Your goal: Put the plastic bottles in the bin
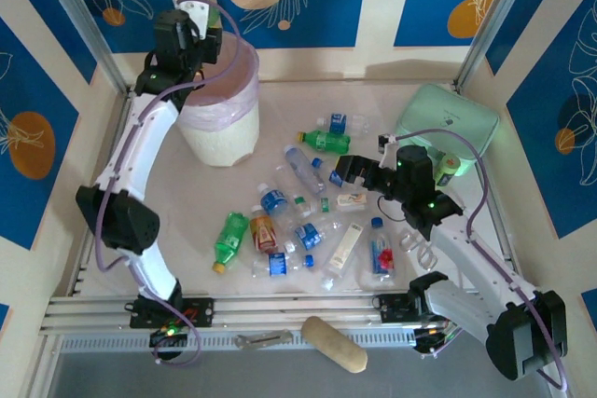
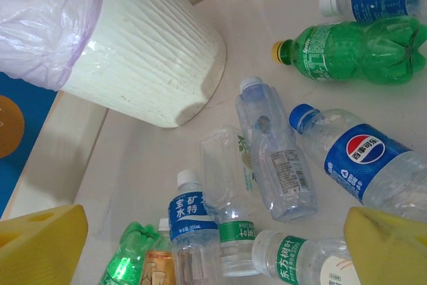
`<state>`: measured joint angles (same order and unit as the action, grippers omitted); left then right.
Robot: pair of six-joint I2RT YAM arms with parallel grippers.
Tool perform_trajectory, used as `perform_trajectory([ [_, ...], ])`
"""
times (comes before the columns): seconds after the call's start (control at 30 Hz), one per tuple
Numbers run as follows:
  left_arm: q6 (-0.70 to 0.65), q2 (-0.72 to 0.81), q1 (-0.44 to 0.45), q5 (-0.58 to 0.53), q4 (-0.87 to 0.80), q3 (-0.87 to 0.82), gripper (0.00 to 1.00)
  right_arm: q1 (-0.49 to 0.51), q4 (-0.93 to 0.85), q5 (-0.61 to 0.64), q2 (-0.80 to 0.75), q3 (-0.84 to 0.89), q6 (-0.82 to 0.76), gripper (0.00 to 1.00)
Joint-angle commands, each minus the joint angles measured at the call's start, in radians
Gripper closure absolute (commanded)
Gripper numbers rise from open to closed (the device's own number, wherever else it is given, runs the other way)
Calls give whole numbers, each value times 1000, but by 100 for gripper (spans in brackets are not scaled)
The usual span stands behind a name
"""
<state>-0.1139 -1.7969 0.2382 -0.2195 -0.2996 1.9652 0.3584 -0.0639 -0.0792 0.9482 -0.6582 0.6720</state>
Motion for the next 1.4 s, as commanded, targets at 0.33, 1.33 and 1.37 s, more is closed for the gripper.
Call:
perform_trajectory([
  [0.33,76,-155,-30,49,-160,35,40,10,-68,24,-49,-21,-34,1],
  [1.33,78,256,57,233,-511,-100,4,48,26,58,40,-8,3,1],
  [1.37,74,299,77,232,-535,-141,4,48,30,58,49,-9,5,1],
])
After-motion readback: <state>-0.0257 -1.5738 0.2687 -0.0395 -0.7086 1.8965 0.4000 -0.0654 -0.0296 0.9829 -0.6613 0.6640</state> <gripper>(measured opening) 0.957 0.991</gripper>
